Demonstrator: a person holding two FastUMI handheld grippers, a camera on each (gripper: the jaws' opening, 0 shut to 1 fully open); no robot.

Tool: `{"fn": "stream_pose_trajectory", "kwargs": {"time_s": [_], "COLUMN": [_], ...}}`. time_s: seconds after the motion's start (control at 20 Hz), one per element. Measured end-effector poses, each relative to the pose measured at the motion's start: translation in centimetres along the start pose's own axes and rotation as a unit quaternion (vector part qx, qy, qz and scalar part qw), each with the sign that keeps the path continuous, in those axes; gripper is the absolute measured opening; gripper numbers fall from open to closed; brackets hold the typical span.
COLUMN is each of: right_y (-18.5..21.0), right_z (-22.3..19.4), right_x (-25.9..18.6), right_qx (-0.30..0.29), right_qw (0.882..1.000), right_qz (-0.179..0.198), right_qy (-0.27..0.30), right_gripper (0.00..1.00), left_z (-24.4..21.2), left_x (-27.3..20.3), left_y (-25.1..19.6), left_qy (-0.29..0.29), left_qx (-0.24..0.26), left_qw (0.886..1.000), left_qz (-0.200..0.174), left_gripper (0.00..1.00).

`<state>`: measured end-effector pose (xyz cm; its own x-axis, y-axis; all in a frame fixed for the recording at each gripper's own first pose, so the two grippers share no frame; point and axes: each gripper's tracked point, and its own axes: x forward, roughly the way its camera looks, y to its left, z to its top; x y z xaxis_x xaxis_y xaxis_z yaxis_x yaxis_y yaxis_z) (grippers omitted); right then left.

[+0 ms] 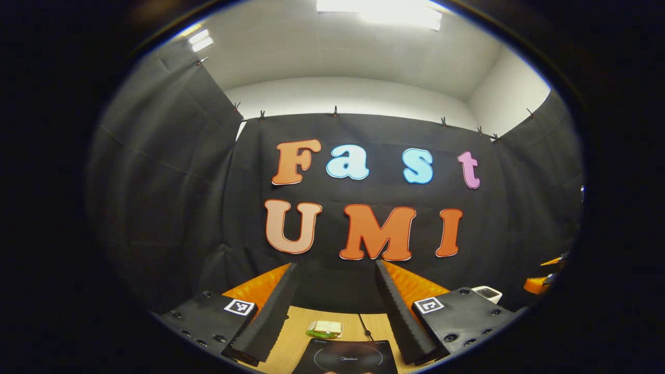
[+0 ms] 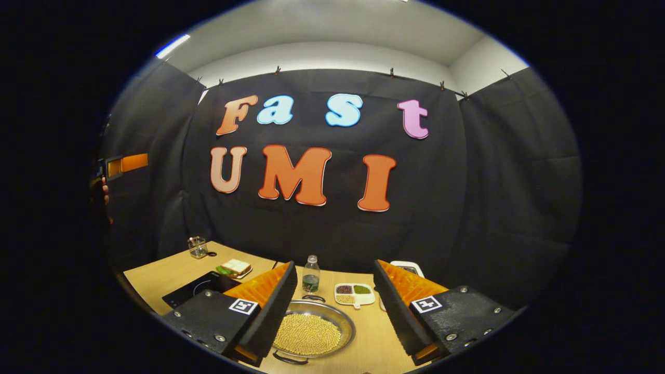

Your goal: First push the handle of the pot to place it horizontally, then grasp the pot with both hands and set it on the induction cooktop.

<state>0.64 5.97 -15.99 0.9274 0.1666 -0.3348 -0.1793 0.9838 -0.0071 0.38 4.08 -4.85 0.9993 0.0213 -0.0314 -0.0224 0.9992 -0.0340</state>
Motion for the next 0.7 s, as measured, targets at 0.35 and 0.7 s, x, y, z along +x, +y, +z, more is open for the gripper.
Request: {"fn": "stream_pose_trajectory", "kwargs": {"time_s": [0.35,0.7], "right_y": [5.0,9.0], "right_z": [-10.7,-18.5], "right_x": [1.1,1.4], "right_qx": [-0.024,-0.009], "right_qw": [0.988,0.955], "right_qz": [0.065,0.135], "right_qy": [0.141,0.265], "right_gripper": [0.75,0.29], "left_z": [-2.4,-4.5], "left_x": [0.3,0.2], "left_y": [0.0,0.3], "left_qy": [0.015,0.033], "left_qx": [0.008,0.008], "left_qw": [1.000,0.999], "left_qz": [0.006,0.011], "left_gripper": [0.95,0.98]}}
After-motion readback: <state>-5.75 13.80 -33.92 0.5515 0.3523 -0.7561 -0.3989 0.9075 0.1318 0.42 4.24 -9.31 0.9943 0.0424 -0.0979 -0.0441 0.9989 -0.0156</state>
